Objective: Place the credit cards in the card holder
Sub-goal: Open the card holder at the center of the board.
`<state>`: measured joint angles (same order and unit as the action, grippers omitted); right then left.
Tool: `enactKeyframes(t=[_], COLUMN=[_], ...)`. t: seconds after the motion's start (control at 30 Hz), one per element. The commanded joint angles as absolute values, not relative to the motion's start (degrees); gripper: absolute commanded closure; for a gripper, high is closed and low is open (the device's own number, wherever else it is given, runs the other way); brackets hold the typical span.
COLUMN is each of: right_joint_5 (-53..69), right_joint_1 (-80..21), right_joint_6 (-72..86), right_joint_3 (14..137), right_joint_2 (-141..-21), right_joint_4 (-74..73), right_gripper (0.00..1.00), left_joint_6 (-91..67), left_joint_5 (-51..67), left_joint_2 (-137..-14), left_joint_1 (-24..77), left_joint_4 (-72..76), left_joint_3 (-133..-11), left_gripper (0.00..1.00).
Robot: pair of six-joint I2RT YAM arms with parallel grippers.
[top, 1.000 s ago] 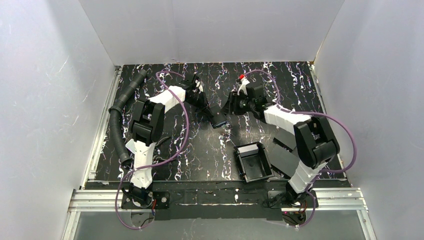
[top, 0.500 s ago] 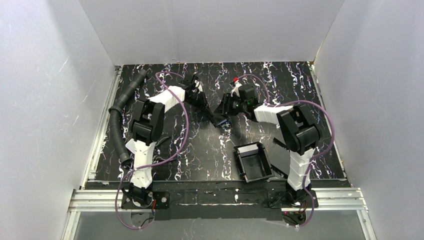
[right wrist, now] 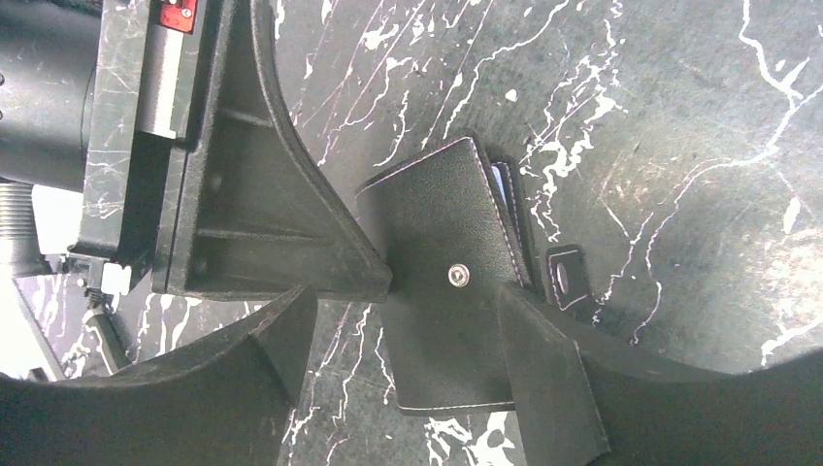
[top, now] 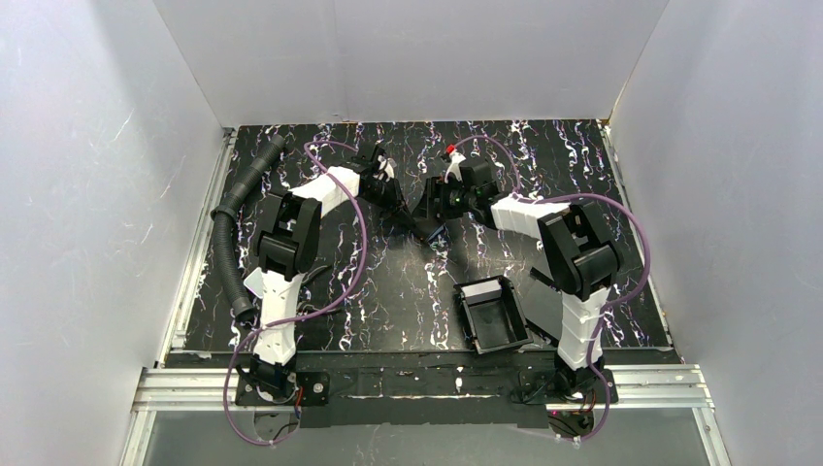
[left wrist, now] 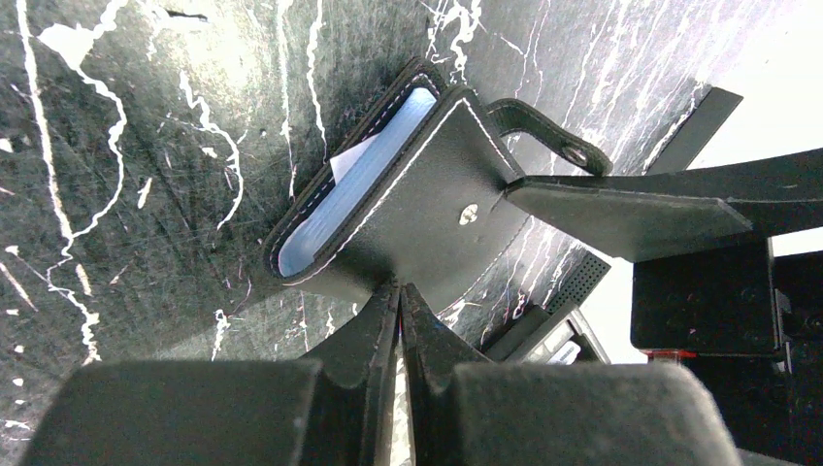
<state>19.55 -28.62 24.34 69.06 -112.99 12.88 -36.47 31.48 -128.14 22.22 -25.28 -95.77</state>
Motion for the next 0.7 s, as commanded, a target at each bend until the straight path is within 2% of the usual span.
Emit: enactKeyframes(t=[0.0, 0.3, 0.57, 0.67], right_joint_5=[17.3, 19.0, 26.9, 26.5], right_joint_1=[-27.1, -26.3, -26.2, -26.2], right_joint_6=[19.1, 21.0, 28.0, 28.8], right_joint_3=[71.8, 72.2, 69.3, 68.6], right_joint_2=[-112.4, -114.9, -115.0, -112.9], right_joint_4=[6.3, 6.4, 14.5, 14.7], right_gripper=[0.22, 0.24, 0.46, 0.48], left_joint_6=[-35.0, -34.9, -35.0, -34.7], left_joint_5=[28.9, 29.0, 29.5, 29.4], left_joint_2=[-130.8, -131.0, -130.7, -130.2], left_joint_1=[22.2, 22.1, 22.1, 22.2], left_joint_4=[-28.0, -28.1, -27.9, -27.9], left_joint_3=[-96.0, -95.7, -95.5, -95.4], left_gripper=[0.96, 0.96, 0.97, 0.97])
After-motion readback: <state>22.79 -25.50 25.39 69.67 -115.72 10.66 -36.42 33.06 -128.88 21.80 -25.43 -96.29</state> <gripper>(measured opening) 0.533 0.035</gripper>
